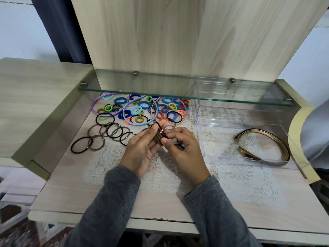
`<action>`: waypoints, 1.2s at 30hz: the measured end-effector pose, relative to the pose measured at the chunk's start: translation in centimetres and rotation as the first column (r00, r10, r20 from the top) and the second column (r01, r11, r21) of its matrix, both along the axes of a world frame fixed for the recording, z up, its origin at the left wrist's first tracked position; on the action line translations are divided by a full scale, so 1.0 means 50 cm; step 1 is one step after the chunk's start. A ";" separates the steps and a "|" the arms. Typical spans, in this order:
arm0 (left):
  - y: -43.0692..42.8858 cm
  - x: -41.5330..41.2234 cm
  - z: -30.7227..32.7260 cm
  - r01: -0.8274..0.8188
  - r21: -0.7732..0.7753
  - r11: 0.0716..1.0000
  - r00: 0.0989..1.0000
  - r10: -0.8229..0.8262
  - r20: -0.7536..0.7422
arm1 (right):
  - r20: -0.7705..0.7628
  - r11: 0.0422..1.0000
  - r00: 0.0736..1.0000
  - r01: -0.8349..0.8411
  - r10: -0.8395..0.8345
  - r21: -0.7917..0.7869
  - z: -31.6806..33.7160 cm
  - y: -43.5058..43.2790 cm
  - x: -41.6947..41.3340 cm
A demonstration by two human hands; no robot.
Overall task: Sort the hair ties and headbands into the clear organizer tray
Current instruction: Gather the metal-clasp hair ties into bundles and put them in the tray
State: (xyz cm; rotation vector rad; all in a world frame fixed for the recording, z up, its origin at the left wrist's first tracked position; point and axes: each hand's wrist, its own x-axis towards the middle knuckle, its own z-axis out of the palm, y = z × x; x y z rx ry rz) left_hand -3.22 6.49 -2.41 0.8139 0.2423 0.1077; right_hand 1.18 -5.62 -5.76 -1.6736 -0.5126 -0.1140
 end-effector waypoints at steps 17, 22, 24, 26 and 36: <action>0.001 0.000 -0.007 0.033 0.049 0.998 0.999 -0.034 0.009 | 0.033 0.999 0.998 0.052 -0.051 -0.016 0.003 0.001 -0.002; 0.004 0.001 -0.008 0.040 0.051 0.998 0.999 -0.041 0.010 | 0.025 0.998 0.998 0.052 -0.052 -0.024 0.000 0.002 -0.003; 0.005 0.001 -0.008 0.047 0.038 0.998 0.999 -0.047 0.010 | 0.023 0.998 0.998 0.054 -0.053 -0.027 0.001 0.003 -0.003; 0.007 0.001 -0.007 0.057 0.027 0.998 0.998 -0.057 0.017 | 0.014 0.999 0.999 0.050 -0.050 -0.019 0.001 0.003 -0.003; 0.011 0.002 -0.009 0.090 0.060 0.994 0.995 -0.092 0.035 | -0.008 0.999 0.999 0.044 -0.044 -0.008 -0.002 0.004 -0.002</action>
